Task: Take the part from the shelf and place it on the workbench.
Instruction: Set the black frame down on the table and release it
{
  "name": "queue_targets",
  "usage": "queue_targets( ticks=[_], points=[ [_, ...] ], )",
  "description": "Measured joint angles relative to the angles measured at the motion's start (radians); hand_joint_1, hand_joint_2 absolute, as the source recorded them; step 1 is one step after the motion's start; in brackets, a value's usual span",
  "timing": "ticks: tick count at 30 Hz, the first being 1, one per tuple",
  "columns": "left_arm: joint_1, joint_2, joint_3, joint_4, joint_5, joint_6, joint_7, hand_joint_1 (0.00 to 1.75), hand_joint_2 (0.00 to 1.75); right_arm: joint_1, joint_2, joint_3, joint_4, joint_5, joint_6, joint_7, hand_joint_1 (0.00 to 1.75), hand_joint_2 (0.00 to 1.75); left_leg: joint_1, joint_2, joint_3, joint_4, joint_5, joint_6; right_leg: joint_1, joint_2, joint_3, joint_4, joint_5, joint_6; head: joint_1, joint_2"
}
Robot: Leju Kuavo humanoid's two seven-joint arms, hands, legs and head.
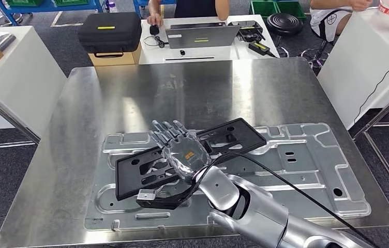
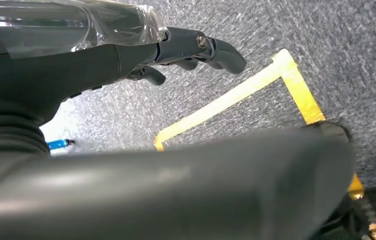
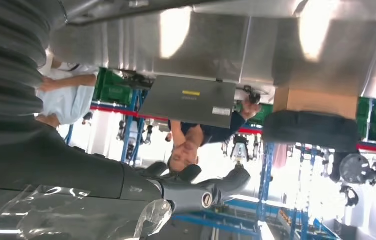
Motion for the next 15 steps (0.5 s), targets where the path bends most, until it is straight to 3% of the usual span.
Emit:
queue_targets(
  ticks=[2, 4, 5, 7, 8, 10, 12, 13, 15],
  points=[
    [0.001, 0.001, 0.0, 0.0, 0.0, -0.003, 0.0, 0.0, 0.0, 0.0, -0.001, 0.001, 0.0, 0.0, 0.0, 0.0, 0.0, 1.75, 0.006, 0.004, 0.005, -0.008, 0.004, 0.0, -0.008, -0.001, -0.06, 0.136, -0.061, 0.01, 0.0, 0.0],
    [0.002, 0.001, 0.0, 0.0, 0.0, -0.006, 0.0, 0.0, 0.0, 0.005, -0.004, 0.001, 0.0, 0.0, 0.0, 0.0, 0.0, 1.75, 0.014, 0.004, 0.006, -0.005, 0.001, -0.006, -0.021, -0.003, -0.104, 0.221, -0.079, 0.025, 0.0, 0.0],
    [0.003, 0.001, 0.0, 0.0, 0.0, -0.008, 0.0, 0.0, 0.0, 0.006, -0.005, 0.001, 0.0, 0.0, 0.0, 0.0, 0.0, 1.75, 0.02, 0.004, 0.006, 0.0, -0.003, -0.013, -0.027, -0.005, -0.098, 0.208, -0.061, 0.034, 0.0, 0.0],
    [0.004, 0.002, 0.0, 0.0, 0.0, -0.008, 0.0, 0.0, 0.0, 0.007, -0.007, 0.001, 0.0, 0.0, 0.0, 0.0, 0.0, 1.75, 0.035, 0.003, 0.004, 0.019, -0.018, -0.037, -0.04, -0.008, -0.033, 0.076, 0.004, 0.054, 0.01, 0.0],
    [0.004, 0.003, 0.0, 0.001, 0.0, -0.008, 0.0, 0.0, 0.0, 0.006, -0.007, 0.001, 0.0, 0.0, 0.0, 0.0, 0.0, 1.75, 0.04, 0.003, -0.001, 0.032, -0.027, -0.051, -0.042, -0.006, -0.002, 0.014, 0.026, 0.059, 0.02, 0.0],
    [0.004, 0.006, 0.0, 0.001, 0.0, -0.008, 0.0, 0.0, 0.0, 0.007, -0.008, 0.001, 0.0, 0.0, 0.0, 0.001, 0.0, 1.75, 0.043, 0.003, -0.014, 0.046, -0.029, -0.076, -0.038, 0.002, 0.02, -0.043, 0.037, 0.049, 0.039, 0.0],
    [0.006, 0.005, 0.0, 0.001, 0.0, -0.01, 0.0, 0.0, 0.0, 0.009, -0.009, 0.001, 0.0, 0.0, 0.0, 0.001, 0.0, 1.75, 0.047, 0.003, -0.019, 0.04, -0.015, -0.092, -0.032, 0.006, 0.016, -0.047, 0.043, 0.025, 0.046, 0.0],
    [0.007, 0.004, 0.0, 0.001, 0.0, -0.01, -0.001, 0.0, 0.0, 0.009, -0.009, 0.001, 0.0, 0.0, 0.0, 0.002, 0.0, 1.75, 0.049, 0.005, -0.021, 0.042, -0.015, -0.096, -0.032, 0.005, 0.018, -0.054, 0.047, 0.016, 0.047, 0.001],
    [0.007, 0.004, 0.0, 0.001, 0.0, -0.01, -0.002, 0.0, 0.0, 0.006, -0.009, 0.001, 0.0, 0.0, 0.0, 0.002, 0.0, 1.75, 0.049, 0.007, -0.053, 0.109, -0.058, -0.096, -0.033, 0.003, 0.022, -0.069, 0.054, 0.0, 0.049, 0.001]
  ],
)
